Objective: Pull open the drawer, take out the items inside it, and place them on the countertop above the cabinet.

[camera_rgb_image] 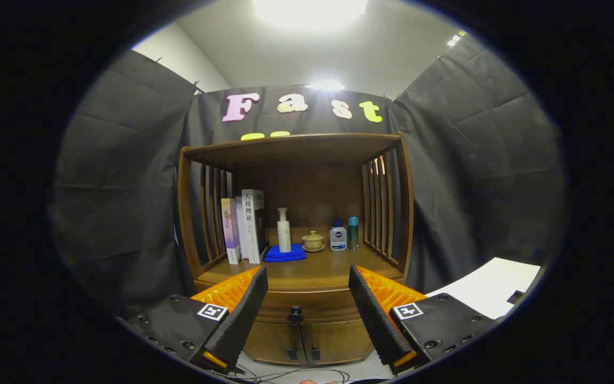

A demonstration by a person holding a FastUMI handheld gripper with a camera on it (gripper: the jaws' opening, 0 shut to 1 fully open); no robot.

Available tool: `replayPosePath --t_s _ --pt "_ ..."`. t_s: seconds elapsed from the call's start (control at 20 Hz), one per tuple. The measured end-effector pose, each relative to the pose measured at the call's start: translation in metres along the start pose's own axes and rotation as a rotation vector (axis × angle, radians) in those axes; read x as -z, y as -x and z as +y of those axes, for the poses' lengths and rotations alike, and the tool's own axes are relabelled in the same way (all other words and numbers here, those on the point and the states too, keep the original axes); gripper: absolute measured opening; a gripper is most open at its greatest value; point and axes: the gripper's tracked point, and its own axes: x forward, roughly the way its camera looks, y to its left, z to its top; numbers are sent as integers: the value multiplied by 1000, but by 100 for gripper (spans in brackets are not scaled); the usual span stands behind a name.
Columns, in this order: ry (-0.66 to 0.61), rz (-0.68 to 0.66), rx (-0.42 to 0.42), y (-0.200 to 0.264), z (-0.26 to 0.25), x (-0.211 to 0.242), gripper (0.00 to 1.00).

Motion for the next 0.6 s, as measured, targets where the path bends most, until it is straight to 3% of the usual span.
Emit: replayPosePath --t_s 0.2,0.4,0.6 --pt "8 -17 -3 -11 9 5 97" --pt "-80 -31 -35 -10 25 3 97" --pt "-42 -41 -39 -8 27 5 97"
